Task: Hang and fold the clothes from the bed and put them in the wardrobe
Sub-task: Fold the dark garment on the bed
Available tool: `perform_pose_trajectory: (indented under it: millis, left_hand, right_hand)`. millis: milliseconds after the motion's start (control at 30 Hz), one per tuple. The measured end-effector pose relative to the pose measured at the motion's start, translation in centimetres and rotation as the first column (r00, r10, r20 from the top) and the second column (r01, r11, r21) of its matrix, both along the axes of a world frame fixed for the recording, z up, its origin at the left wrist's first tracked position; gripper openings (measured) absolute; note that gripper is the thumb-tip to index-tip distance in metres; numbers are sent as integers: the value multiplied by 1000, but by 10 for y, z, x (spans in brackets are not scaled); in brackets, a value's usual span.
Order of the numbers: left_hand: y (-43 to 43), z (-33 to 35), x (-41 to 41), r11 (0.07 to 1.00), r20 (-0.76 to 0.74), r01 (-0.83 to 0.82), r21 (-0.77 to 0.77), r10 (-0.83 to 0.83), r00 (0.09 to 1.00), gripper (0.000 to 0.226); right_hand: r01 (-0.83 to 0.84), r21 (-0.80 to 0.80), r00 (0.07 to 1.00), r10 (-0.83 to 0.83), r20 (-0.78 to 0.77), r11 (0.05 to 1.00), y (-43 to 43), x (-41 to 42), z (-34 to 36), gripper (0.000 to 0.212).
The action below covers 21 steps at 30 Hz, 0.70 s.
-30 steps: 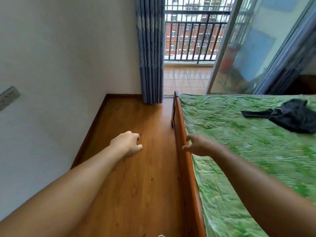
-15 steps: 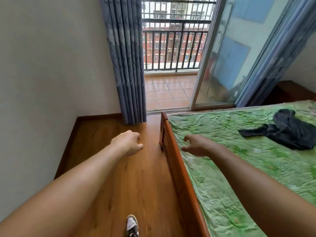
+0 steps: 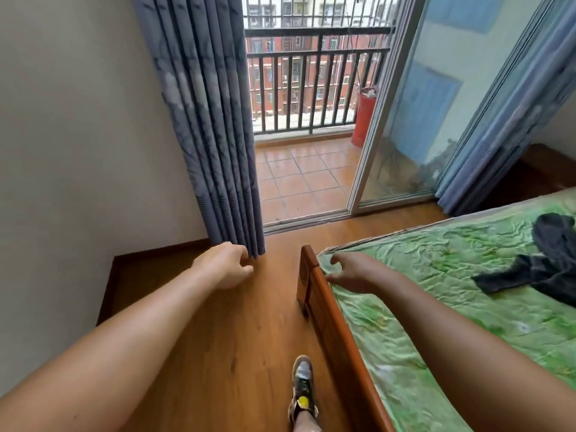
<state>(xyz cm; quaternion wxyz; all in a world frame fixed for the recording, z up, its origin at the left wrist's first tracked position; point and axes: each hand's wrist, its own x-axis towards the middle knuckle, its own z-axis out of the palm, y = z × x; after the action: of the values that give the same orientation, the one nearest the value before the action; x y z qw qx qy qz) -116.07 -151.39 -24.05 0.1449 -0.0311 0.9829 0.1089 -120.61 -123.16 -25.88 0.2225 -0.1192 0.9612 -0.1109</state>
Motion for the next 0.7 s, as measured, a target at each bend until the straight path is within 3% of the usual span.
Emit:
perform_pose_trajectory:
  millis: [300,700]
  left_hand:
    - [7,7,-247,991,36,88,-102,-85,996,39]
    - [17,-7,-535,972,9,209,-107,-209,978,61]
  right_hand:
    - [56,7,997,-56,49,998,2,-241,-12,60]
    - [203,35,979,-203,1,979,8,-477,-9,62]
